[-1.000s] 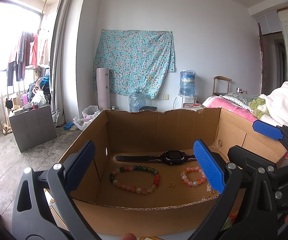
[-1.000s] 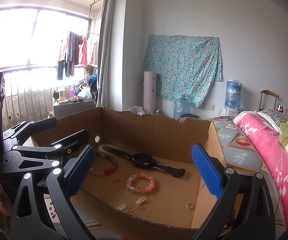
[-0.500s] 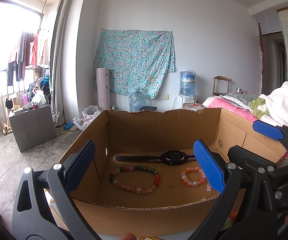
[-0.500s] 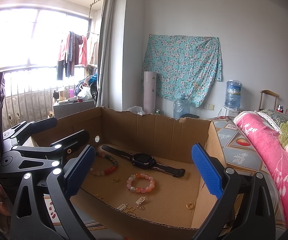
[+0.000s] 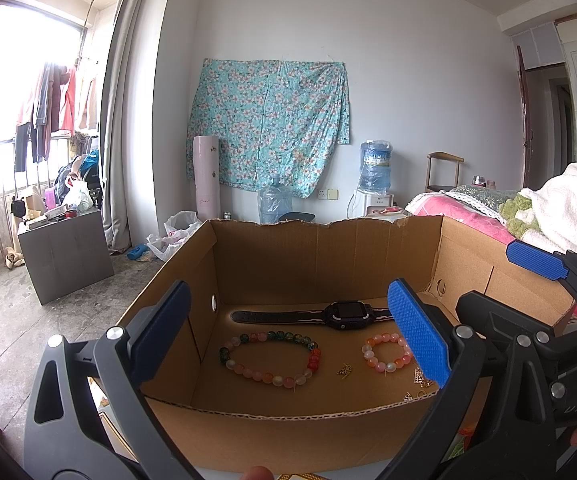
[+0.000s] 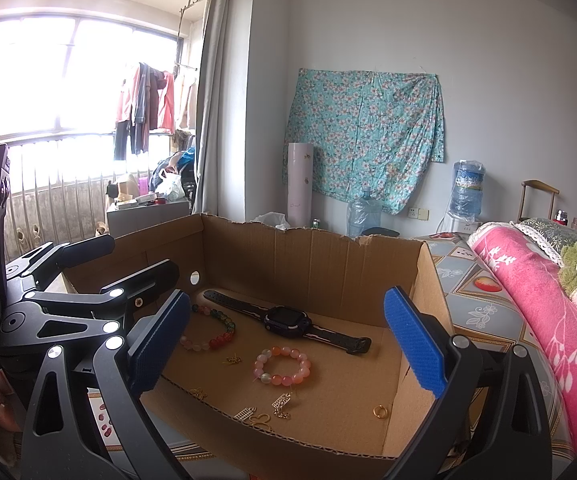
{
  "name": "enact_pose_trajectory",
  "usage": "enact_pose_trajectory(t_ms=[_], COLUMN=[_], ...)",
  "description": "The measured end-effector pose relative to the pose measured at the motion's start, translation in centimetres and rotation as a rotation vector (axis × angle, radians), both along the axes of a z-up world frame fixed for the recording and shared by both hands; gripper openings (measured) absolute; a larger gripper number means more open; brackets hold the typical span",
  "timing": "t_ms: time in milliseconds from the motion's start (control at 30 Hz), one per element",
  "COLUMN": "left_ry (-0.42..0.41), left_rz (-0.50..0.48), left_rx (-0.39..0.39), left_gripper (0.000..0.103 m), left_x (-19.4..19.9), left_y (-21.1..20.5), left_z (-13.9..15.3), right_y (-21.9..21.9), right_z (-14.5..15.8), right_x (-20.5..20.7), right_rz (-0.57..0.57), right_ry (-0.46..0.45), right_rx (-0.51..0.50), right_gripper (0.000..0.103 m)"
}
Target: Organize jewelry
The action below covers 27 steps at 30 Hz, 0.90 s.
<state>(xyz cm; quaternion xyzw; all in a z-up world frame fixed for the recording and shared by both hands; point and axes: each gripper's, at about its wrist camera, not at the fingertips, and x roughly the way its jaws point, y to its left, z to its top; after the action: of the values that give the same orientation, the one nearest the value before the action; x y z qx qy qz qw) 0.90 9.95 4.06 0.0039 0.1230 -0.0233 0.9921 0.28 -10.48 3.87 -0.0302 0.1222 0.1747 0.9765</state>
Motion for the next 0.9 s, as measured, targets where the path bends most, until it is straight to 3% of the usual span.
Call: enact_pose_trajectory(t_ms=[900], left_ry=[0.000], left_rz=[0.000], left_rx=[0.000], left_gripper=[0.095], left_x=[0.02], left_y=[0.00], left_z=[0.01], right_y=[0.04], right_z=[0.01], right_x=[-0.04], right_rz=[0.000], right_ry=[0.000], right_rx=[0.000], right_gripper=[0.095])
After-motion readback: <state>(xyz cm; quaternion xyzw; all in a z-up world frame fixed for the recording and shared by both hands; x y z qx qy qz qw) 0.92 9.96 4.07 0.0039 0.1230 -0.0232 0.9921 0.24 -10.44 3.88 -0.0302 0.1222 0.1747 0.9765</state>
